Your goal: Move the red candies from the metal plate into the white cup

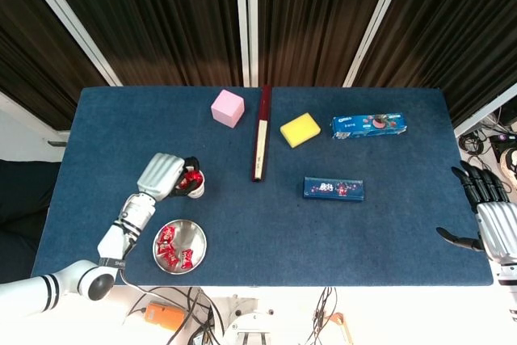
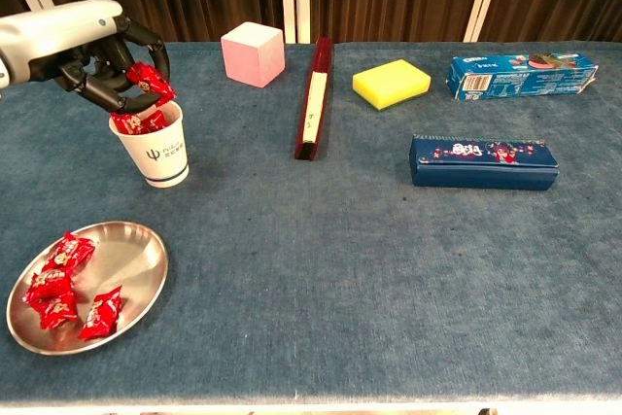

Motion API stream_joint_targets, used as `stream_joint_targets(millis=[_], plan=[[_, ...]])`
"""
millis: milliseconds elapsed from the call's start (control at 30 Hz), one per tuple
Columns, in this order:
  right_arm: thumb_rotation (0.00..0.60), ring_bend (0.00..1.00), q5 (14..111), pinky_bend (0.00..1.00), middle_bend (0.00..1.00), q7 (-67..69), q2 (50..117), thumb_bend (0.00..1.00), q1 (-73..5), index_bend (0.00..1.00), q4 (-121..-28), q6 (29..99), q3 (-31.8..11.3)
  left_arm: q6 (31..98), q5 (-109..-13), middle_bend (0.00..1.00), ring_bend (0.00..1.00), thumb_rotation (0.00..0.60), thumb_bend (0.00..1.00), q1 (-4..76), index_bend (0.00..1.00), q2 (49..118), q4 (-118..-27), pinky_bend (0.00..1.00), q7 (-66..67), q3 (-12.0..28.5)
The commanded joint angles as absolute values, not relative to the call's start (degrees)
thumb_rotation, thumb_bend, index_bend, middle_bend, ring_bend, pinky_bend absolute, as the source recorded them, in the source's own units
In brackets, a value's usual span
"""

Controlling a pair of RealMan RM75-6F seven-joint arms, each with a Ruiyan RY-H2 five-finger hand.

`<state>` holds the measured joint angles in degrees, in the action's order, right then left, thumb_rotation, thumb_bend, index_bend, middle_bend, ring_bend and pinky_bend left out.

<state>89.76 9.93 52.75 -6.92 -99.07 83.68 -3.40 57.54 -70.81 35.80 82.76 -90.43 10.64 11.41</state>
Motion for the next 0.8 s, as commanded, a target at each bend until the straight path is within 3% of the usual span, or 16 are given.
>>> stream_joint_targets(millis=[33,100,400,633,800], plan=[[0.600,0.00,89.79,0.07,0.03,9.84,52.80,0.21,-7.03,0.00,-99.14,83.58,-3.45,57.66,-69.96,0.90,0.82,0.600,0.27,35.60,0.41,82.24,-91.07,0.67,11.42,11.00],[0.600,0.00,89.84,0.07,0.03,9.71,52.82,0.21,-7.12,0.00,-99.24,83.54,-3.48,57.87,-69.34,0.90,0.82,0.600,0.23,35.44,0.35,81.74,-91.66,0.67,12.15,10.76],[0.600,0.00,90.14,0.07,0.03,9.48,52.73,0.21,-7.12,0.00,-99.66,83.83,-3.50,61.68,-69.87,0.89,0.81,0.600,0.18,32.90,0.29,78.48,-94.61,0.67,11.83,9.53],[0.600,0.00,90.43,0.07,0.03,9.57,52.49,0.21,-7.13,0.00,-99.65,84.14,-3.57,70.14,-77.83,0.89,0.81,0.600,0.18,26.61,0.30,73.97,-96.74,0.66,7.98,4.94],[0.600,0.00,90.75,0.08,0.03,9.55,52.50,0.21,-7.27,0.00,-99.70,84.13,-3.55,72.79,-83.12,0.89,0.81,0.600,0.18,23.42,0.37,72.50,-95.92,0.64,6.91,0.45]])
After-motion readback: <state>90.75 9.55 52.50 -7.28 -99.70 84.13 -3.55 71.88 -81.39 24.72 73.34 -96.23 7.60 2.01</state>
